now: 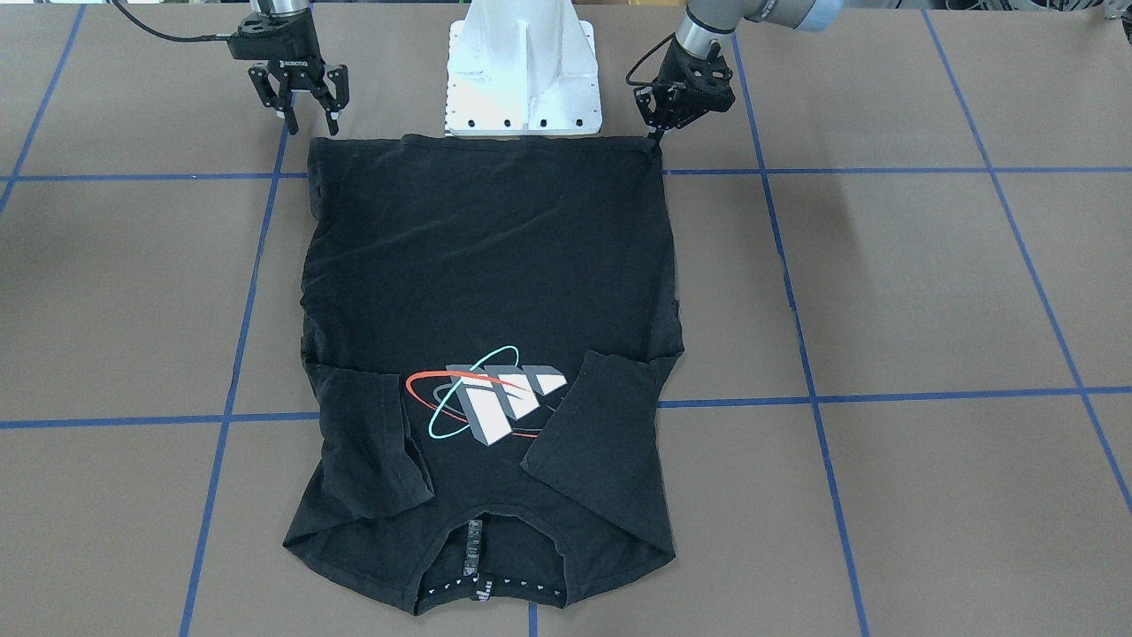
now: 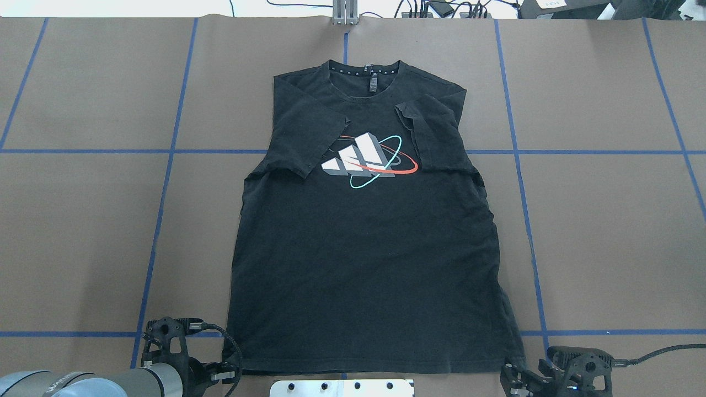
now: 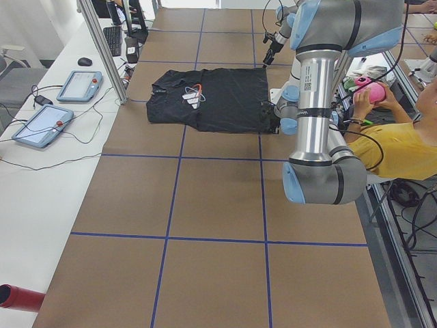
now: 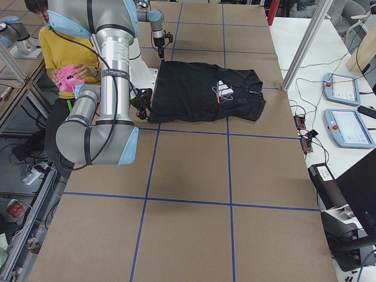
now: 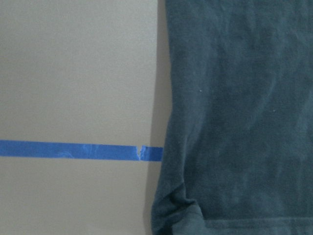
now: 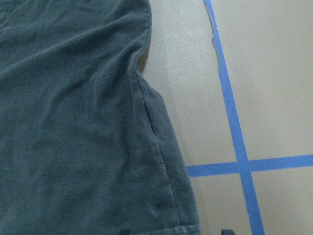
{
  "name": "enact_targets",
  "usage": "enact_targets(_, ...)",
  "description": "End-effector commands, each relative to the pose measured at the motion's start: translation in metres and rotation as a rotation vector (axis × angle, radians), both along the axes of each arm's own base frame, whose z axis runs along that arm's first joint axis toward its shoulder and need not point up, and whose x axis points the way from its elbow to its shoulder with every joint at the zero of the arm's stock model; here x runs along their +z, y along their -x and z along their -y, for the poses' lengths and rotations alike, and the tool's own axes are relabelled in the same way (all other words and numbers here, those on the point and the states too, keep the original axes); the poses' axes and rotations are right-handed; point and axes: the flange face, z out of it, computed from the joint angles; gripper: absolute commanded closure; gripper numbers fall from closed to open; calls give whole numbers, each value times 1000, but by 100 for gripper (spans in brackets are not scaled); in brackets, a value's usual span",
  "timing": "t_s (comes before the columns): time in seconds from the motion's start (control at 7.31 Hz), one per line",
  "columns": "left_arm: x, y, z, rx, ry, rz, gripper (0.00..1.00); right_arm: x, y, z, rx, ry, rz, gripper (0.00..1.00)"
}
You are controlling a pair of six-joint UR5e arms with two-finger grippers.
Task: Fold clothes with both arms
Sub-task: 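Grasp the hem corners with both grippers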
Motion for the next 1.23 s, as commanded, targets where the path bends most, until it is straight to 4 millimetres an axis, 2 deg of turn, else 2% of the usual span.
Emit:
enact_targets(0.0, -1, 0, 0, -1, -2, -1, 100, 12, 3, -1, -12, -18, -31, 33)
enact_targets(0.68, -2, 0, 2, -10, -5, -4, 100, 21, 11, -9, -27, -22, -46, 42)
enact_targets(0.96, -2, 1, 4, -14, -5, -4, 100, 14, 21, -13, -28, -16, -24, 42)
enact_targets(1.09, -2, 1, 4, -14, -5, -4, 100, 12, 25, -13, -29, -15, -20, 47)
